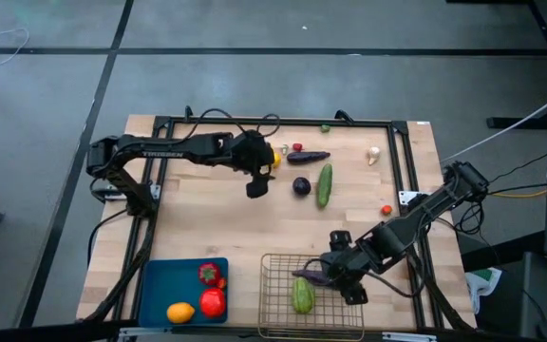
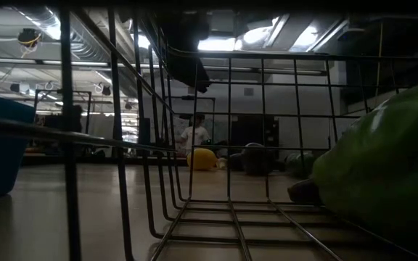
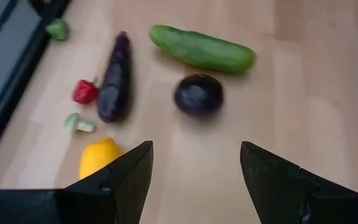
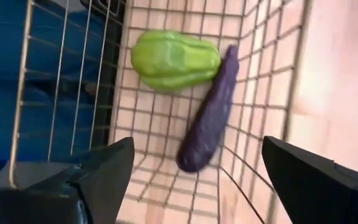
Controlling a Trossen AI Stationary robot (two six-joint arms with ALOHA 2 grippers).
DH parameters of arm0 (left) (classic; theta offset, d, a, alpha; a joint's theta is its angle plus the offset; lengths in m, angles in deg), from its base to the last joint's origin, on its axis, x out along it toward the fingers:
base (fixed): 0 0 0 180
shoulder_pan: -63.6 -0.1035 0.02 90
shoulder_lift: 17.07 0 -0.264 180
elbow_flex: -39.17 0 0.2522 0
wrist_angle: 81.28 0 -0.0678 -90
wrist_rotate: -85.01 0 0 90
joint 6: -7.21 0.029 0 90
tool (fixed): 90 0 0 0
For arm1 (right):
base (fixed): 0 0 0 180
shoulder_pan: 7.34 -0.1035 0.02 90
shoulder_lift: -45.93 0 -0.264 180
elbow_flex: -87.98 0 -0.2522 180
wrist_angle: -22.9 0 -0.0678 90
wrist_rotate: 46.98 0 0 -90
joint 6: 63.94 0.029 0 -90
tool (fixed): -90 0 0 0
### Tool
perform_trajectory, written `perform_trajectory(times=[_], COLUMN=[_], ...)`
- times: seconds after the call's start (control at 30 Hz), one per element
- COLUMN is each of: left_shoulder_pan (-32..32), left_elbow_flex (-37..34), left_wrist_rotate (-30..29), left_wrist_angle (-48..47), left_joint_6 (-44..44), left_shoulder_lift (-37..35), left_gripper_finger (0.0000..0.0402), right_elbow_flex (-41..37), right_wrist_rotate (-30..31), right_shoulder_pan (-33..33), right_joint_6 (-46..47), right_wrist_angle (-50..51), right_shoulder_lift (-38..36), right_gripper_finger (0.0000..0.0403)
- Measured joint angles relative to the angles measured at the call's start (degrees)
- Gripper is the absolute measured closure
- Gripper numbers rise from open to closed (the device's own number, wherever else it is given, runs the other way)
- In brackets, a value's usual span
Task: Sort produce into baskets
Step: Put the lemon into the blue bin
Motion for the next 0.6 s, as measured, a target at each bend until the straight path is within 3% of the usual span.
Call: perform_trajectory(times=[0.23,0.37,0.6], left_shoulder_pan=[-6.16,-9.36,-11.12], left_elbow_flex=[0.00,-0.02,-0.02], left_wrist_rotate=[-0.24,-0.44,-0.42], left_wrist_angle=[9.58,11.87,11.96], left_joint_6=[0.16,1.18,0.42], left_shoulder_lift=[4.42,6.16,6.40], left_gripper_finger=[0.0164,0.0164,0.0164], right_elbow_flex=[0.02,0.04,0.04], right_wrist_rotate=[2.85,5.92,6.27], right_shoulder_pan=[3.50,5.91,11.05], right_joint_6=[-3.52,-7.51,-12.02], right_wrist_angle=[4.71,6.37,8.15], right_shoulder_lift=[-5.77,-9.11,-12.91], right_gripper_finger=[0.0052,0.0052,0.0052])
